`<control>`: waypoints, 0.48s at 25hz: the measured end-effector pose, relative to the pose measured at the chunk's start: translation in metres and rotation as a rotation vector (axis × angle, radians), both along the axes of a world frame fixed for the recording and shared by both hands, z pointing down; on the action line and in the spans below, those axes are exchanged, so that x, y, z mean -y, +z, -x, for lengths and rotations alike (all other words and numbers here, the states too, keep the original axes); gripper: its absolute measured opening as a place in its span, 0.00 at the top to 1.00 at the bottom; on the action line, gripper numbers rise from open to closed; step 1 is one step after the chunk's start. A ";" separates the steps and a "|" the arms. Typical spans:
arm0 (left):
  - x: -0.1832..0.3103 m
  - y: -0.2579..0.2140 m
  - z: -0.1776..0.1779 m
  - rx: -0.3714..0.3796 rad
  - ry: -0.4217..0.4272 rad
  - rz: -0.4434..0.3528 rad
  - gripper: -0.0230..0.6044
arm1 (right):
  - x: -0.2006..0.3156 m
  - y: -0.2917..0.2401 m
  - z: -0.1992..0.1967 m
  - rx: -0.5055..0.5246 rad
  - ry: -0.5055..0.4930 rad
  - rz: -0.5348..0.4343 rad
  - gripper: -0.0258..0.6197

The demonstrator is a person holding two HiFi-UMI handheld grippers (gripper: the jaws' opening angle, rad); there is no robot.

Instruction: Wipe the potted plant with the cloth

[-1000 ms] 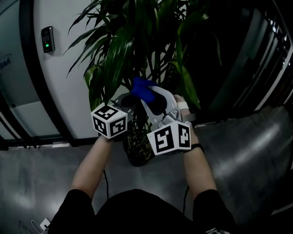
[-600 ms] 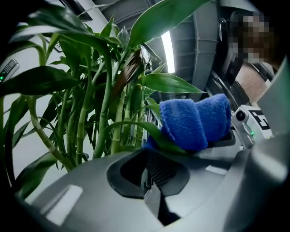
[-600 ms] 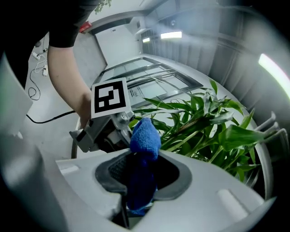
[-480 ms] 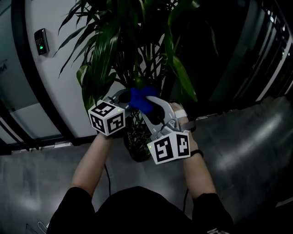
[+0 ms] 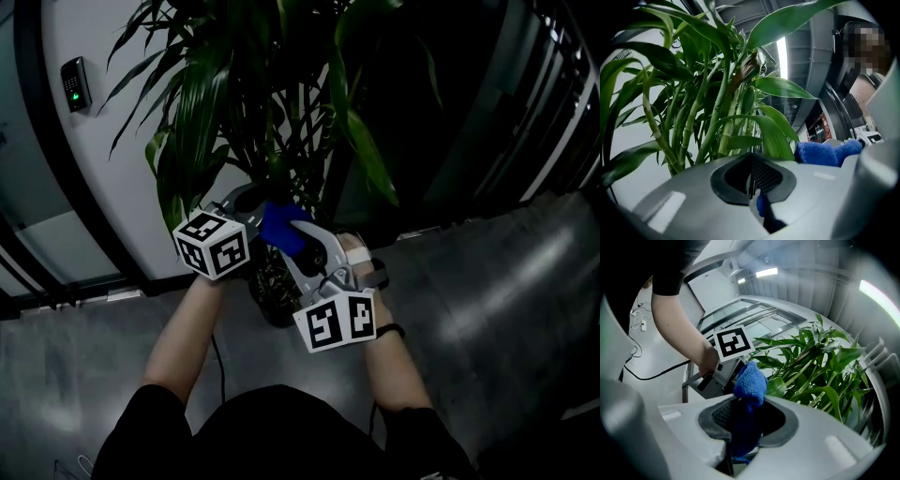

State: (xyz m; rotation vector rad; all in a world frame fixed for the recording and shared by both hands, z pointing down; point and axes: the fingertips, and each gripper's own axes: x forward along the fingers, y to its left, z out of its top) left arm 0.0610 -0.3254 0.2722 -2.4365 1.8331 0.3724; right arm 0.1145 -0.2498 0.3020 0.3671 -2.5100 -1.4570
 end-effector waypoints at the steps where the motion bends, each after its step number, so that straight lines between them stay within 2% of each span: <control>1: 0.001 0.002 0.001 0.003 -0.008 0.002 0.95 | 0.001 0.004 0.000 -0.006 0.004 0.005 0.79; 12: 0.003 0.013 0.002 0.021 -0.031 0.017 0.95 | 0.003 0.041 -0.008 -0.053 0.006 0.076 0.79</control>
